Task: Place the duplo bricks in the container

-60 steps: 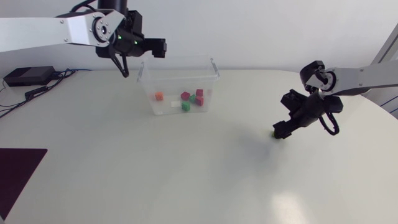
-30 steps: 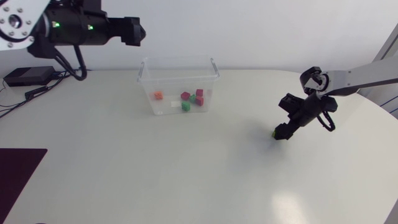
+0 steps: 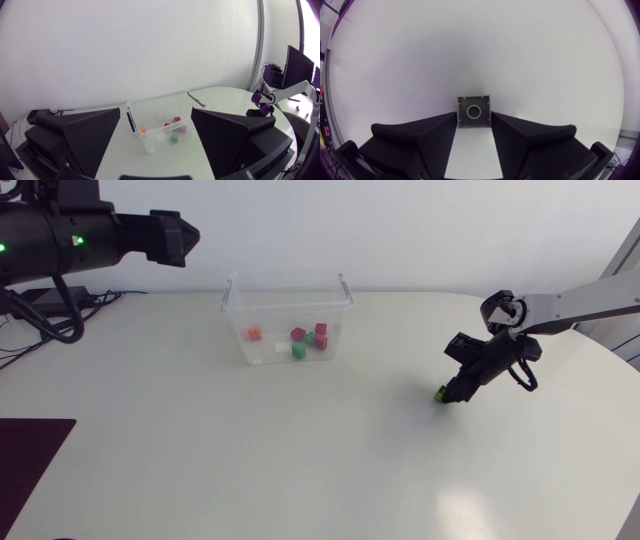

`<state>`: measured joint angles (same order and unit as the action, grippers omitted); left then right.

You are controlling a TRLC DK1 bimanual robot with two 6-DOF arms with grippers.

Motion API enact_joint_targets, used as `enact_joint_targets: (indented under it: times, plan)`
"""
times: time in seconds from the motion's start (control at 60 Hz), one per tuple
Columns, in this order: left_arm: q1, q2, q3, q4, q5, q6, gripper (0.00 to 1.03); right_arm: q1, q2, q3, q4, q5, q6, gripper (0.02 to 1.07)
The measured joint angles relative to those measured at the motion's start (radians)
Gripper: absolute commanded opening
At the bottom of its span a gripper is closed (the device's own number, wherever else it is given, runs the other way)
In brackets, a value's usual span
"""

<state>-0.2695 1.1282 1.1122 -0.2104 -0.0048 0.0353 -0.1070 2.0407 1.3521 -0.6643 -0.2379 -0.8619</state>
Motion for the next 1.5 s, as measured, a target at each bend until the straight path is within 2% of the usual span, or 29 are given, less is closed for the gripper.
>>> enact_joint_targets:
  times: [0.067, 0.2, 0.4, 0.6, 0.733, 1.033, 1.233, 1.5]
  plan:
    - [0.0, -0.018, -0.015, 0.0, -0.001, 0.0, 1.0, 0.0, 0.0, 0.0, 0.002, -0.003, -0.003, 0.2]
    - [0.0, -0.051, -0.022, -0.008, -0.008, 0.0, 1.0, -0.001, -0.027, -0.018, 0.002, -0.013, 0.002, 0.2]
    - [0.008, -0.154, -0.079, -0.008, -0.031, 0.009, 1.0, 0.054, -0.246, -0.085, -0.017, -0.021, 0.057, 0.2]
    - [0.034, -0.259, -0.188, -0.013, -0.034, 0.042, 1.0, 0.187, -0.422, -0.088, -0.048, -0.028, 0.164, 0.2]
    - [0.075, -0.348, -0.264, -0.035, -0.034, 0.072, 1.0, 0.27, -0.484, -0.069, -0.071, -0.028, 0.251, 0.21]
    - [0.172, -0.557, -0.488, -0.042, -0.034, 0.131, 1.0, 0.369, -0.489, 0.078, -0.042, -0.028, 0.401, 0.21]
    - [0.262, -0.734, -0.679, 0.03, -0.034, 0.146, 0.99, 0.414, -0.469, 0.155, 0.042, -0.027, 0.485, 0.21]
    - [0.357, -0.819, -0.806, 0.187, -0.034, 0.146, 0.99, 0.471, -0.356, 0.227, 0.189, 0.025, 0.565, 0.21]
